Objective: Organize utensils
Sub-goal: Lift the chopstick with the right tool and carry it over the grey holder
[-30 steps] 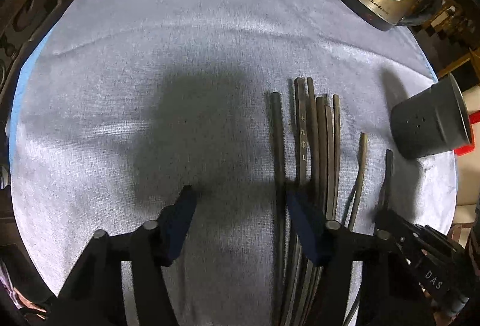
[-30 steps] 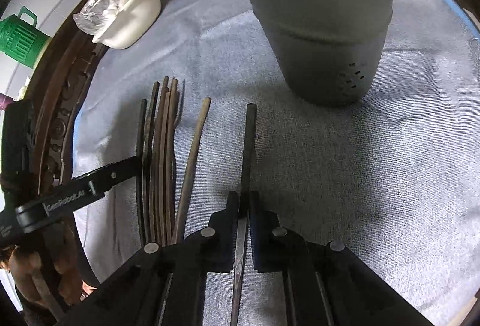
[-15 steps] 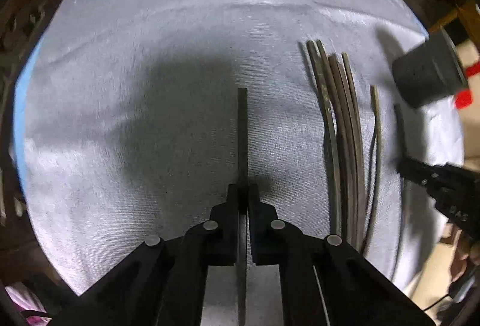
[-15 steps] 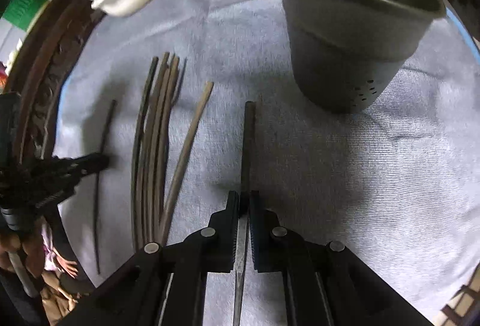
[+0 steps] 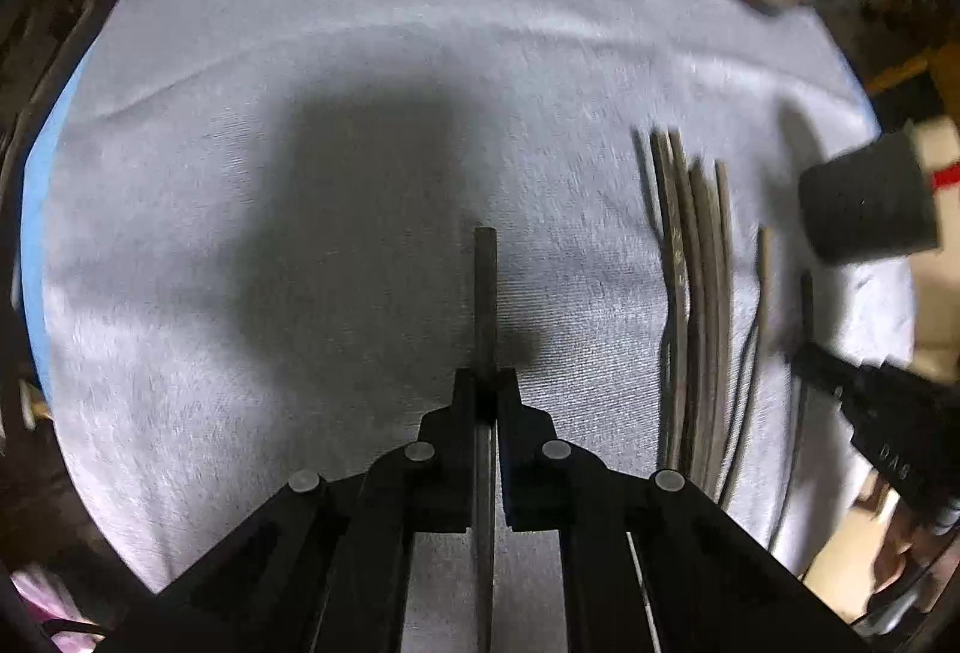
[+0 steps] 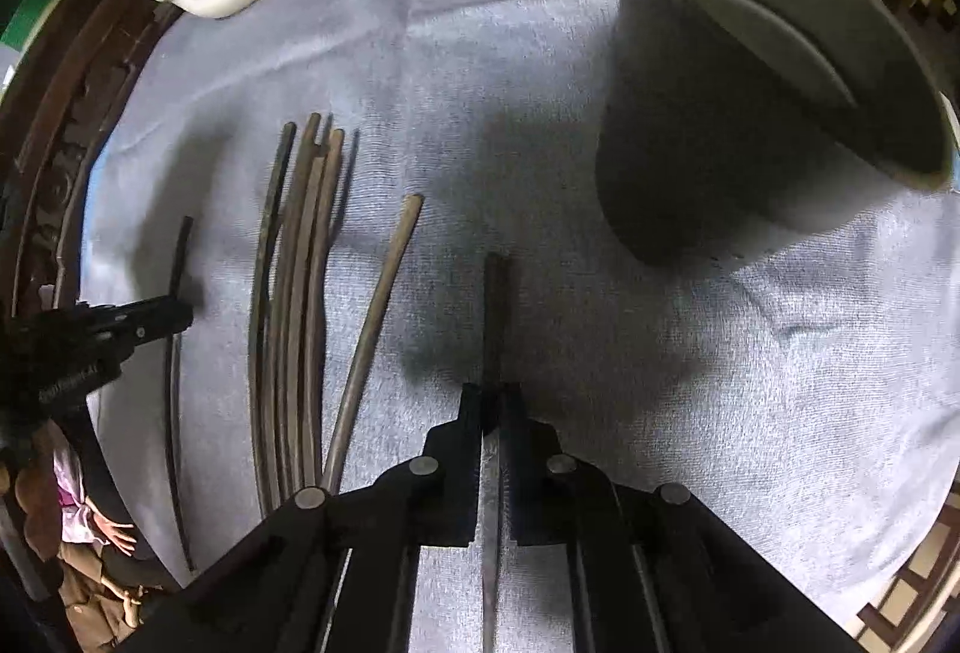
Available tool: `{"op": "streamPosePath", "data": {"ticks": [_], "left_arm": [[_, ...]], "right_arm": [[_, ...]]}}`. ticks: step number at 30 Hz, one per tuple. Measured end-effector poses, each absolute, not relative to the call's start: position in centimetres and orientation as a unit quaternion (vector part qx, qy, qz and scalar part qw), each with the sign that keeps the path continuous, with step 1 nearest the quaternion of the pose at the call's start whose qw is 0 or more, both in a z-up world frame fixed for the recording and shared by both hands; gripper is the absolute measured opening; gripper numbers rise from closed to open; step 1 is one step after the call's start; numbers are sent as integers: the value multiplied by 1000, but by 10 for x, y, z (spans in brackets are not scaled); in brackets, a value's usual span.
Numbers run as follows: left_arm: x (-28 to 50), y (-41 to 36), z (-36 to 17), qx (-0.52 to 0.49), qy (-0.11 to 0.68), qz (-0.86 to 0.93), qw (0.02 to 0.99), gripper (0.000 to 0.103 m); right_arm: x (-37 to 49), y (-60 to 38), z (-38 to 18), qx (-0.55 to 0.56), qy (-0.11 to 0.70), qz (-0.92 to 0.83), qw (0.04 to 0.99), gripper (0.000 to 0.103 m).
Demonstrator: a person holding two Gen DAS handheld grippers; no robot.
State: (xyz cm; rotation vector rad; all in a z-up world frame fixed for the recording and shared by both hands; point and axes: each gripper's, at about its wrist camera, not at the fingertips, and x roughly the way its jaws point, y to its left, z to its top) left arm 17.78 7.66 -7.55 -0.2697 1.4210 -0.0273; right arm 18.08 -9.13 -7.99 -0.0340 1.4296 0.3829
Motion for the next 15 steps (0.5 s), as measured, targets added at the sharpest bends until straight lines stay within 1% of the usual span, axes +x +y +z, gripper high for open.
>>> {"op": "streamPosePath", "data": {"ticks": [3,7,9,12,15], "left_arm": [[149,96,-49,-166,581,-17,796,7],[114,107,-8,-191,475,-14,859,7],[107,100,8,-189,426,-5,885,7],[102,97,25,-169,349,10,922,7],[92,85,38,-154,275,31,948,7]], "right_arm": [[159,-111,-52,32,599,186,778,7],[128,-143,-5,90,496,185,844,7],[115,-157,14,117,437,179,874,7],[103,-168,35,127,361,161,910,7],[89,-172,51,106,281,129,945,7]]}}
